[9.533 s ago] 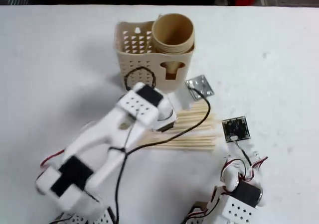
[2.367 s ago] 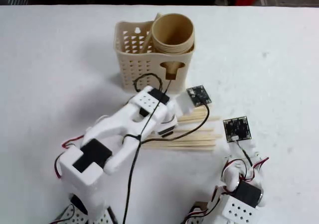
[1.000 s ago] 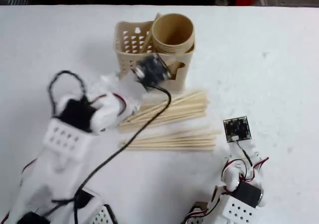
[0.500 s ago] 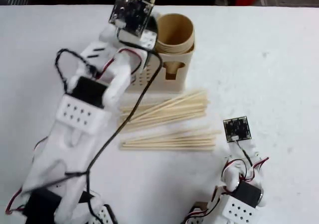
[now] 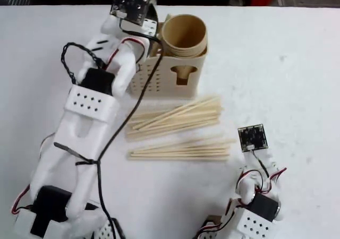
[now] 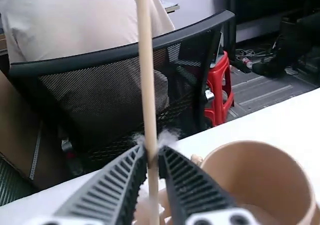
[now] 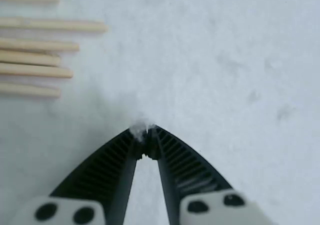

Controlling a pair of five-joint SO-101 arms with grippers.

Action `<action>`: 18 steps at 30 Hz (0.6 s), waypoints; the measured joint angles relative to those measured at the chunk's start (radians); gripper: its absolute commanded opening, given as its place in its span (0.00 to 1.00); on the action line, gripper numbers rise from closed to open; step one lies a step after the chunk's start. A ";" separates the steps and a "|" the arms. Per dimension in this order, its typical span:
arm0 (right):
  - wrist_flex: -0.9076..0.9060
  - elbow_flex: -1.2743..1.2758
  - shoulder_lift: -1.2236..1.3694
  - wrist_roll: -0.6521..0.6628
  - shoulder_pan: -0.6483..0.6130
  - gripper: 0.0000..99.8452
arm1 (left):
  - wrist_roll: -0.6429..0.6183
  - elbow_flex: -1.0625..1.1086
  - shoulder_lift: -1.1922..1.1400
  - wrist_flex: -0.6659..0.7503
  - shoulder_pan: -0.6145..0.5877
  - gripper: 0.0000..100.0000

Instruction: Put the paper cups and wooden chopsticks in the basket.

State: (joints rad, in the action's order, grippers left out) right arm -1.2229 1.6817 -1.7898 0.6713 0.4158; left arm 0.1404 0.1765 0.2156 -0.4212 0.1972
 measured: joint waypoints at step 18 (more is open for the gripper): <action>0.000 0.000 0.000 0.000 0.000 0.02 | 0.000 0.000 0.098 -0.404 -0.026 0.02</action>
State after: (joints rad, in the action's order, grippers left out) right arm -1.2229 1.6817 -1.7898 0.6713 0.4158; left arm 0.1404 0.1765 0.3138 -0.8247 0.1711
